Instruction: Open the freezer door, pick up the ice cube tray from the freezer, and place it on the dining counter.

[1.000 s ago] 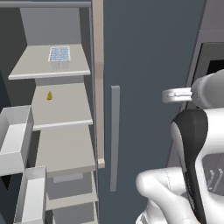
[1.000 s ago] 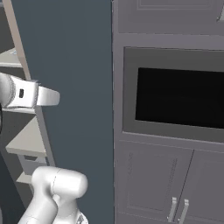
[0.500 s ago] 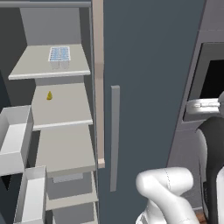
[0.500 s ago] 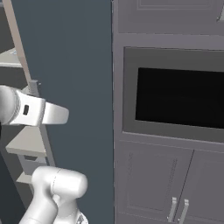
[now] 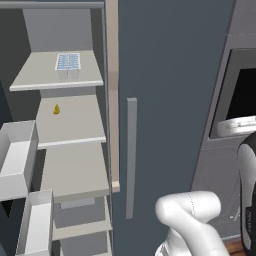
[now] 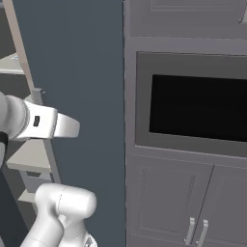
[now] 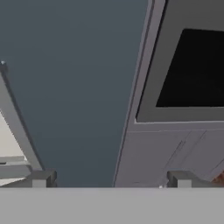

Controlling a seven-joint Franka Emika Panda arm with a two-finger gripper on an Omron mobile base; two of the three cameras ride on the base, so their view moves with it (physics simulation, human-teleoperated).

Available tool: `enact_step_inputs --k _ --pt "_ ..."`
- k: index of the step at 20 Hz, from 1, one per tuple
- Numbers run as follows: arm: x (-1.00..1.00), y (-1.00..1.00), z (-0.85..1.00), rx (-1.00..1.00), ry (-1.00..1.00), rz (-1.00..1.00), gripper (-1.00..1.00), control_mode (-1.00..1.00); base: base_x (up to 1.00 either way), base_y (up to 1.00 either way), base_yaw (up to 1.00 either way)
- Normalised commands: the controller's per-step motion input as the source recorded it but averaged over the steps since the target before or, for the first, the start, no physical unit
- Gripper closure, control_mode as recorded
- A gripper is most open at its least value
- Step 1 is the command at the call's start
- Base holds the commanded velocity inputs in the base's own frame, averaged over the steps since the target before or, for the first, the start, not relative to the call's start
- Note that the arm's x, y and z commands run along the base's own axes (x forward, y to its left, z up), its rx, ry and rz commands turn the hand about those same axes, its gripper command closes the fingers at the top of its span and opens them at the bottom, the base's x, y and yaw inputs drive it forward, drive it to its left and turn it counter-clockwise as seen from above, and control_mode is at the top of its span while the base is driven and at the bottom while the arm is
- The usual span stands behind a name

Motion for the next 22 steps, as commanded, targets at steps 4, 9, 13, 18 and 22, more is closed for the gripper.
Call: enact_step_inputs --k 4,9,13,18,22 --pt "0.0 0.0 -0.07 0.05 0.1 0.14 -1.0 -1.0 0.0 0.0 0.0" --pt "-0.01 0.16 -0.23 0.0 0.02 0.06 -1.0 -1.0 0.0 0.0 0.0" --pt "-0.04 0.18 -0.09 0.0 0.0 0.0 -1.0 -1.0 0.0 0.0 0.0" --pt "0.0 0.13 0.0 0.0 0.0 0.0 -1.0 -1.0 0.0 0.0 0.0" --pt "0.0 0.11 0.0 0.0 0.0 0.0 -1.0 1.0 0.0 0.03 0.0"
